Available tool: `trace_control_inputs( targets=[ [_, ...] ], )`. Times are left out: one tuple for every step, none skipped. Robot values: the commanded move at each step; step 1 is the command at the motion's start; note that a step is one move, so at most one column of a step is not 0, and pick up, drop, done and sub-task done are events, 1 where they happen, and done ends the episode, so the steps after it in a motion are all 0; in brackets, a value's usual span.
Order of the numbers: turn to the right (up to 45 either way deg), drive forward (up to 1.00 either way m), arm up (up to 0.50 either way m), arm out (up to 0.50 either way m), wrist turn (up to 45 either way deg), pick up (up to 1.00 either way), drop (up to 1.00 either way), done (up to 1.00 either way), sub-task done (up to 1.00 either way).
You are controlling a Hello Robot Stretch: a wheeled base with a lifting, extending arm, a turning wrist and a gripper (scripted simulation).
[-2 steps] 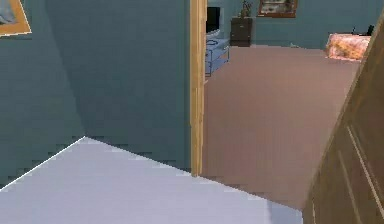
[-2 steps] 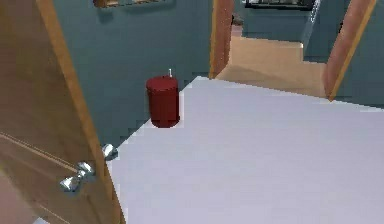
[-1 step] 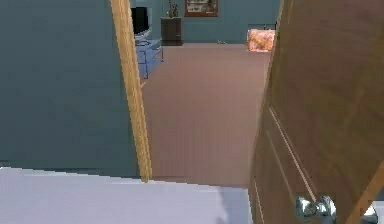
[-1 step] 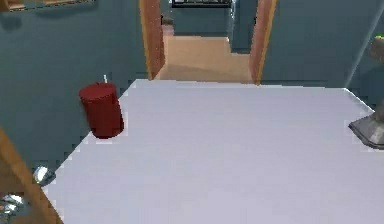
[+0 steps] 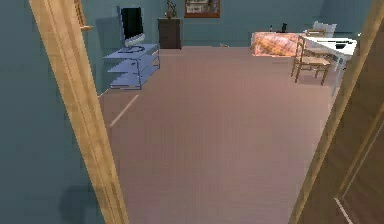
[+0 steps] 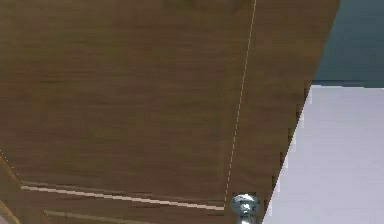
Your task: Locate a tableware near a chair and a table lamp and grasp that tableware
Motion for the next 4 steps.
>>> trace_control_inputs(
  targets=[
    [12.0,0.00,0.00,0.00,0.0,0.00,0.00,0.00,0.00],
    [0.0,0.90,0.00,0.00,0.0,0.00,0.00,0.00,0.00],
    [36.0,0.00,0.00,0.00,0.0,0.00,0.00,0.00,0.00],
    [0.0,1.00,0.00,0.00,0.0,0.00,0.00,0.00,0.00]
  ],
)
